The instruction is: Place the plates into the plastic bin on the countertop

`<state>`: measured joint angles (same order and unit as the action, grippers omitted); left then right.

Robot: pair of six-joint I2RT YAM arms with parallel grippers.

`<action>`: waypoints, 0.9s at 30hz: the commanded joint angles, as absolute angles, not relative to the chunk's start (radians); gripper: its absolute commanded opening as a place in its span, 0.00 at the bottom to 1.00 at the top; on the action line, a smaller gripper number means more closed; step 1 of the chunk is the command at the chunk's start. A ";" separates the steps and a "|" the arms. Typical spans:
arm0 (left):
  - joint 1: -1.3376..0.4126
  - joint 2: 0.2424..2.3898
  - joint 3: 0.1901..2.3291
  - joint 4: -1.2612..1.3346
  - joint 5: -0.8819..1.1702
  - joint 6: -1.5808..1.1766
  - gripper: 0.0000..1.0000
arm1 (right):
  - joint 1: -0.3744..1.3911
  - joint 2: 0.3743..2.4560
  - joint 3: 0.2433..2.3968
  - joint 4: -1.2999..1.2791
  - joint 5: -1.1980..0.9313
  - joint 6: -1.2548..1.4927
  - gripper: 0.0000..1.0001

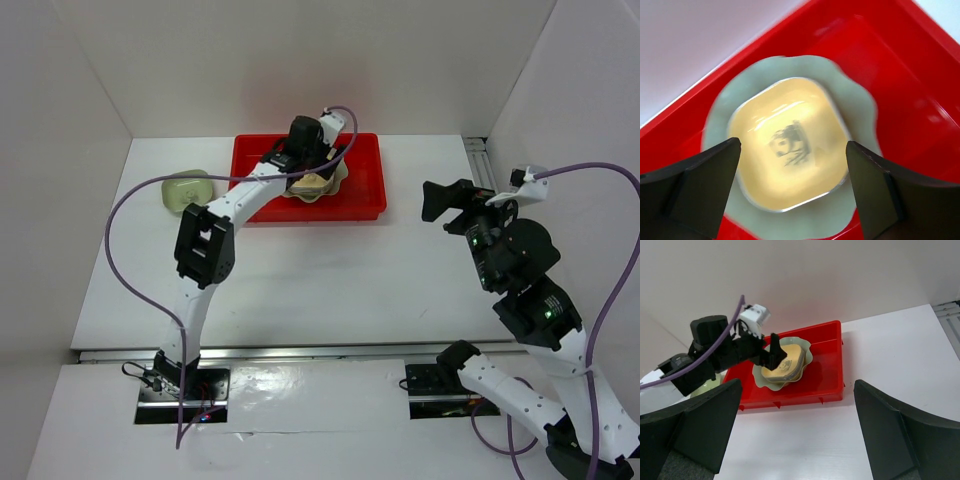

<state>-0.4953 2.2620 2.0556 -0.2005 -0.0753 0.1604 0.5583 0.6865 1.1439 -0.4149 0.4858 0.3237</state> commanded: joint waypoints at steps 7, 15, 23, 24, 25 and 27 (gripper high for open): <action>-0.284 2.017 2.137 -0.441 -0.526 -0.403 1.00 | 0.555 0.699 1.115 -0.396 0.420 0.324 1.00; 0.161 1.996 2.013 -0.635 -0.137 -0.676 1.00 | 0.555 0.736 1.040 -0.325 0.229 0.324 1.00; 0.262 2.082 1.997 -0.624 -0.163 -0.543 1.00 | 0.555 0.746 0.986 -0.275 0.103 0.333 1.00; 0.262 2.098 1.987 -0.624 -0.163 -0.525 1.00 | 0.555 0.746 0.986 -0.264 0.089 0.333 1.00; 0.271 2.109 1.987 -0.624 -0.163 -0.490 1.00 | 0.555 0.736 0.974 -0.264 0.089 0.333 1.00; 0.272 2.140 1.977 -0.615 -0.163 -0.465 0.99 | 0.555 0.736 0.974 -0.264 0.089 0.333 1.00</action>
<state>0.2680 2.1113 1.9690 -0.6285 -0.1802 -0.5411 0.5568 0.7525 0.9829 -0.3405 0.1249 0.3286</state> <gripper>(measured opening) 0.991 0.999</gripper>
